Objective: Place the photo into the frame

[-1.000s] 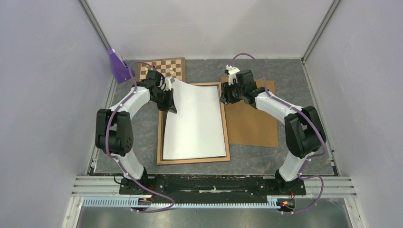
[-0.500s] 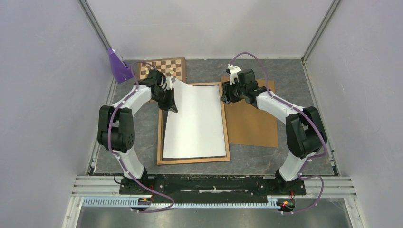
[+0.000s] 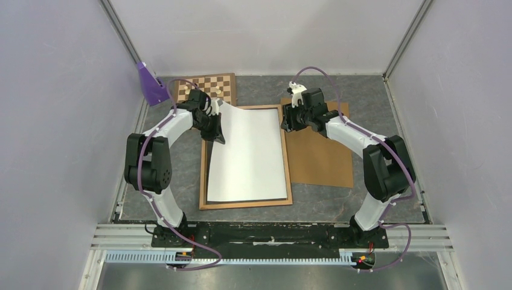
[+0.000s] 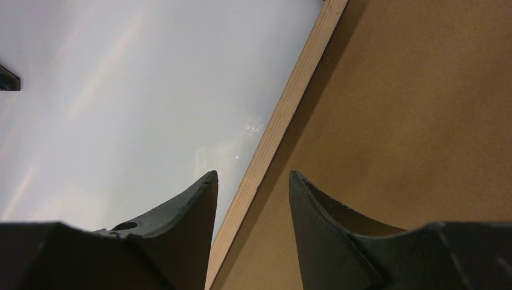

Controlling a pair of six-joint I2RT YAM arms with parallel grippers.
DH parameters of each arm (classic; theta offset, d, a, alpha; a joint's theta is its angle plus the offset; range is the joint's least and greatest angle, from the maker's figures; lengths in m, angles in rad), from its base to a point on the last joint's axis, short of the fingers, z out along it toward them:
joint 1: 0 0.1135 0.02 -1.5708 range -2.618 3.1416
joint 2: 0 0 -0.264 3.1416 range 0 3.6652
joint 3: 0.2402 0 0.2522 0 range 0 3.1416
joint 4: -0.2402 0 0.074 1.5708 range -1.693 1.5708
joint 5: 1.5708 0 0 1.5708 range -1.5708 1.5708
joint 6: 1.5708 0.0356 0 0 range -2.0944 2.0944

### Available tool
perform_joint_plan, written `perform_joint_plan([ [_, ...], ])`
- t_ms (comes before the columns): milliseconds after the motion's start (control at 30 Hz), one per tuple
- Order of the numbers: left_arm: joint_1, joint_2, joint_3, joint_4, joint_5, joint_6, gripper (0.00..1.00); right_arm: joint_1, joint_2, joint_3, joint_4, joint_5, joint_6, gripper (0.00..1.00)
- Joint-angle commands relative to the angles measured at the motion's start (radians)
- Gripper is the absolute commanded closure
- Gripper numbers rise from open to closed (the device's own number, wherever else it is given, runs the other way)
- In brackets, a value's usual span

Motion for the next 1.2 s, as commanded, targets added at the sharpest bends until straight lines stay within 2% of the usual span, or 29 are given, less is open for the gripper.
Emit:
perform_joint_plan([
  [0,-0.003,-0.020,-0.017,0.077,-0.019,-0.024,0.98,-0.005,-0.049,-0.007,0.017,-0.007,-0.010,0.50],
  [767,-0.003,-0.027,-0.041,0.094,-0.029,-0.043,0.97,-0.005,-0.051,-0.024,0.025,-0.016,-0.005,0.51],
  [1167,-0.003,-0.061,-0.070,0.094,-0.040,-0.045,0.91,-0.005,-0.047,-0.026,0.028,-0.020,-0.003,0.51],
])
